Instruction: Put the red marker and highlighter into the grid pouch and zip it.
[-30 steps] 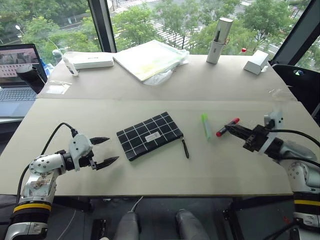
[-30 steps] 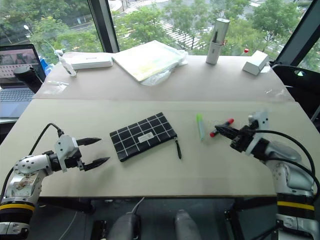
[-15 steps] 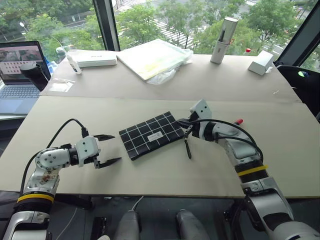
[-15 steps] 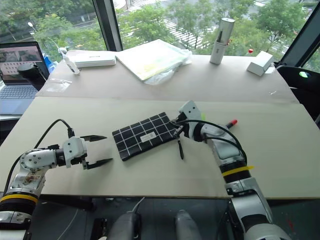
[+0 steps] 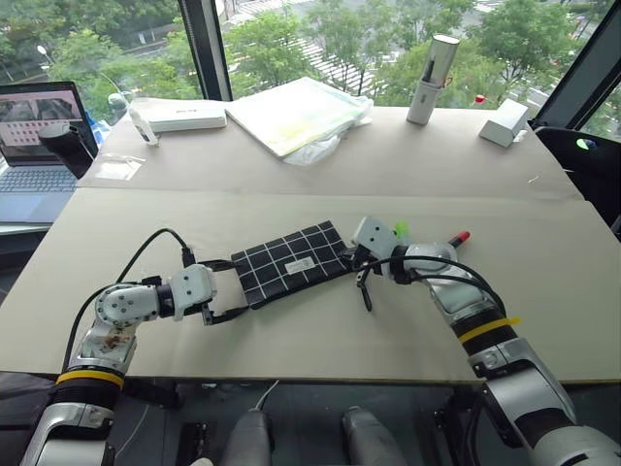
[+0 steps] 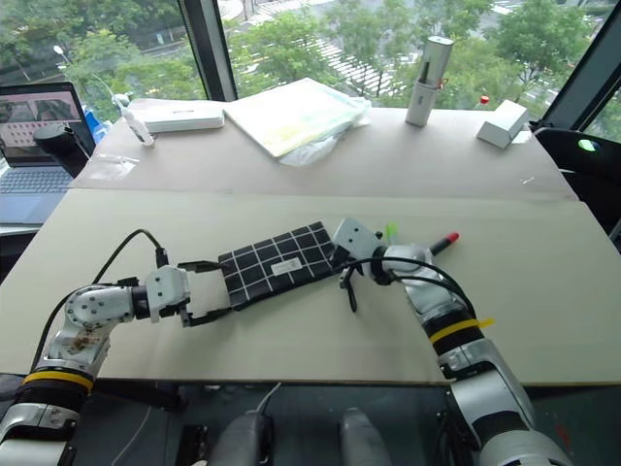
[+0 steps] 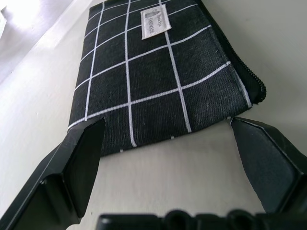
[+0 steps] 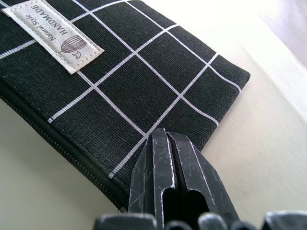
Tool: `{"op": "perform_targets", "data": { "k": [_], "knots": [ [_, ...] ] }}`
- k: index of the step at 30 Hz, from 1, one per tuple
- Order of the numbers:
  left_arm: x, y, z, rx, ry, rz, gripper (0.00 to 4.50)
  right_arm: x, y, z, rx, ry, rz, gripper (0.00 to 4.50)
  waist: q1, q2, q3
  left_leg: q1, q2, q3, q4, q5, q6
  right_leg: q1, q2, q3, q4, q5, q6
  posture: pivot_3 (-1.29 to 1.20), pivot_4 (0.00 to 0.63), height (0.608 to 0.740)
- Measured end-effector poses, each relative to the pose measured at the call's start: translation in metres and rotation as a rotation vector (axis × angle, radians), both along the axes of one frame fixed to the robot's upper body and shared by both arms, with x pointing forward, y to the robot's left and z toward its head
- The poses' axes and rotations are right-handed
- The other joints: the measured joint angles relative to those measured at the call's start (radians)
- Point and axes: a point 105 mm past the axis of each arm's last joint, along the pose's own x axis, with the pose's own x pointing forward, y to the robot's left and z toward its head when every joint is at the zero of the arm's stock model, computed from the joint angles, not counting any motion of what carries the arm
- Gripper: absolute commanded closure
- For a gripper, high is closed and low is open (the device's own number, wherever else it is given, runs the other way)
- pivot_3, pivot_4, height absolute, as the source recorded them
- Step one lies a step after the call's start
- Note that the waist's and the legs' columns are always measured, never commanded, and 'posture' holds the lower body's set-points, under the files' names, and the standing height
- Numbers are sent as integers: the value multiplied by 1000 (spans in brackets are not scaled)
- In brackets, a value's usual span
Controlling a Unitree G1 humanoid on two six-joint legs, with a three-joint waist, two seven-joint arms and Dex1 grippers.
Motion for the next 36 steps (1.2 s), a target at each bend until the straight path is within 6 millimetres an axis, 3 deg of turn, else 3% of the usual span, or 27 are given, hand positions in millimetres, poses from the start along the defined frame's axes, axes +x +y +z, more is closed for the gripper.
{"op": "perform_targets", "data": {
  "k": [12, 27, 31, 36],
  "knots": [
    [15, -17, 1, 13, -117, -83, 0, 0, -1, -1, -1, 2, 1, 4481, 3, 0, 0, 2, 0, 0, 0, 0, 0, 3, 0, 0, 0, 0, 0, 0, 150, 738],
    [10, -38, -3, 25, -120, -152, 0, 1, 0, -4, 10, 12, -6, 4481, 3, 0, -1, 3, 0, 0, 0, 0, 0, 5, 0, 0, 0, 0, 0, 0, 150, 738],
    [9, -39, -5, 31, -116, -155, 997, 2, 0, -4, 12, 13, -8, 4500, 3, 0, -1, 4, 0, 0, 0, 0, 0, 5, 0, 0, 0, 0, 0, 0, 150, 738],
    [6, -41, -12, 46, -95, -173, 2839, 3, 0, -5, 14, 13, -13, 4500, 3, 0, -1, 6, 0, 0, 0, 0, 0, 7, 0, 0, 0, 0, 0, 0, 150, 738]
  ]
}}
